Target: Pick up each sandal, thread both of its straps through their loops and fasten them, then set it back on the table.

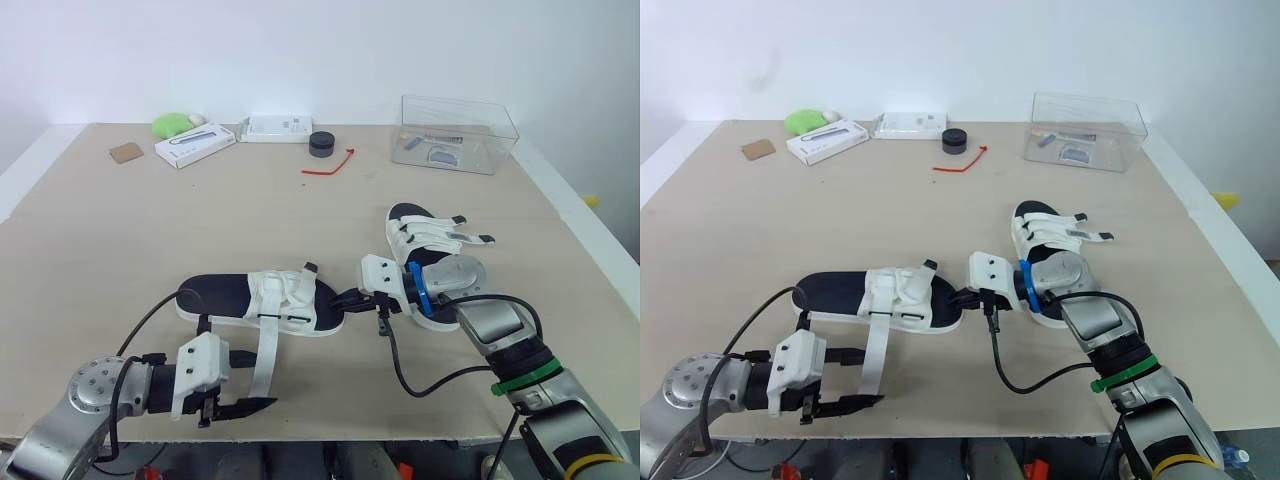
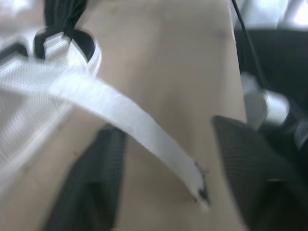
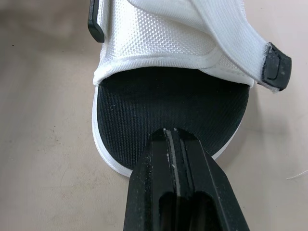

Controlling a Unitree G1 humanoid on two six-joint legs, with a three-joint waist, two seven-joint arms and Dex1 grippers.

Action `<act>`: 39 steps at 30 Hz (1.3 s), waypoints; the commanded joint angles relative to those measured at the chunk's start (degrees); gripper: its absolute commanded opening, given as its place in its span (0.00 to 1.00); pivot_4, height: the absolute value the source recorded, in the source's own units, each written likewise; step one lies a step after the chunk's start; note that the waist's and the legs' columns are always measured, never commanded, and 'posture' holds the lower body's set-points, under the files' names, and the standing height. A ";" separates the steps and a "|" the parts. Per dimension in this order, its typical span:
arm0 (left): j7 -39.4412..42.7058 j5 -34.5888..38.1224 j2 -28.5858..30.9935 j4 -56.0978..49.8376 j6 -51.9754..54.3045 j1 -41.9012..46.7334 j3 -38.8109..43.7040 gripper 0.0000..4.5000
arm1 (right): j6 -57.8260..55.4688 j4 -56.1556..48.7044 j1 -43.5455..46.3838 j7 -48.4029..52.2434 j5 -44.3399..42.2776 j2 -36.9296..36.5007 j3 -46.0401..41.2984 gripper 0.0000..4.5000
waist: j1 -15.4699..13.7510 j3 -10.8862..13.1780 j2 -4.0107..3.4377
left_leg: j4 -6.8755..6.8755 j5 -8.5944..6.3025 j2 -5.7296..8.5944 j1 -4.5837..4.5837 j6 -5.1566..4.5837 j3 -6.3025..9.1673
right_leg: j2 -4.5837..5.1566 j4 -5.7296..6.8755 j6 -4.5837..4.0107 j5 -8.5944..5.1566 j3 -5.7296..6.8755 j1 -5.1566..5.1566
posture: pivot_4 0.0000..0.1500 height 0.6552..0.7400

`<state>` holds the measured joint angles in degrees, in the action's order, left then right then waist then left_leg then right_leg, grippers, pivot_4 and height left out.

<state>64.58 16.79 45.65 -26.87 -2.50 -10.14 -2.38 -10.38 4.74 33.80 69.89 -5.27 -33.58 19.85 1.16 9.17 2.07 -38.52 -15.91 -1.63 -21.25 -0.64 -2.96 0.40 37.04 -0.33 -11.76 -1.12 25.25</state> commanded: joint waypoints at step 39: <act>-21.76 -28.60 6.95 39.81 -77.05 30.53 -4.97 0.91 | 1.33 2.82 1.14 1.27 1.46 0.08 0.97 0.00 | 0.01 -0.01 0.01 | 0.01 -0.04 -0.08 0.11 -0.03 -0.74 | 0.42 -0.04 0.09 0.44 0.14 0.04 | 1.00 1.00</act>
<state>43.98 -10.42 53.29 14.85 -77.98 19.25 -5.40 -8.83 6.59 34.75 71.07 -5.25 -33.42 20.11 1.17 9.15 2.08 -38.52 -15.95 -1.70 -21.14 -0.68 -3.71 0.83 37.00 -0.22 -11.31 -1.01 25.30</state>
